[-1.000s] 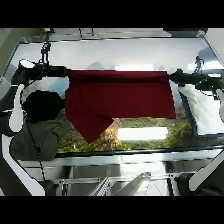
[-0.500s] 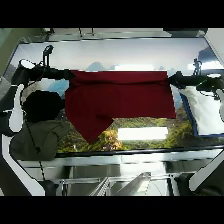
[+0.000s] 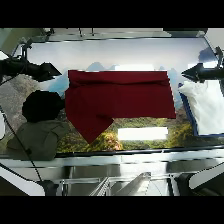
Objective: Fold the shirts.
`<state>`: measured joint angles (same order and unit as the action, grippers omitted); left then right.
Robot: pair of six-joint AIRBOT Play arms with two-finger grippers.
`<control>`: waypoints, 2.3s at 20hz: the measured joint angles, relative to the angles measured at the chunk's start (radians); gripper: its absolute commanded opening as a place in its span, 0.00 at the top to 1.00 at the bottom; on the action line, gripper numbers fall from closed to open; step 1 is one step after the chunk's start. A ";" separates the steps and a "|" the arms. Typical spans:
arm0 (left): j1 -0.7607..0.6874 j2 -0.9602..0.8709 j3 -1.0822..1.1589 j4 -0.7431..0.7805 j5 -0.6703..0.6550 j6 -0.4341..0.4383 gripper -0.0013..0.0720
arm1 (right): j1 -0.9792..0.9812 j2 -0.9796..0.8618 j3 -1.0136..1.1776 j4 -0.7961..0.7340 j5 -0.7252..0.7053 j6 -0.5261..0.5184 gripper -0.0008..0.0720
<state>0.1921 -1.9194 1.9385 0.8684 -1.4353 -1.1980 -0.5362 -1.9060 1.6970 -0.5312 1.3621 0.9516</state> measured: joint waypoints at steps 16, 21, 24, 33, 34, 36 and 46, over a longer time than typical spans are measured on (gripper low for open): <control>-0.123 0.411 -1.009 0.036 0.222 -0.154 0.02 | -0.034 0.086 -0.296 -0.110 0.182 0.024 0.52; -0.149 0.369 -1.036 -0.097 0.360 -0.110 0.13 | -0.034 0.086 -0.301 -0.085 0.185 0.017 0.52; -0.153 0.344 -1.033 -0.103 0.389 -0.097 0.40 | -0.034 0.086 -0.301 -0.074 0.184 0.016 0.52; -0.099 0.412 -1.142 -0.069 0.319 -0.023 0.94 | -0.034 0.086 -0.320 -0.190 0.158 0.035 0.52; -0.098 0.420 -1.147 -0.074 0.329 -0.014 0.94 | -0.034 0.086 -0.335 -0.207 0.149 0.038 0.52; -0.103 0.429 -1.154 -0.105 0.339 0.008 0.94 | -0.035 0.086 -0.373 -0.235 0.116 0.044 0.52; -0.047 0.438 -1.160 -0.154 0.306 0.053 0.94 | -0.053 0.080 -0.444 -0.307 0.032 0.086 0.52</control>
<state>0.1448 -1.4811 0.7780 0.7147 -1.1297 -1.1446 -0.5892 -1.8259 1.2526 -0.8379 1.3941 1.0374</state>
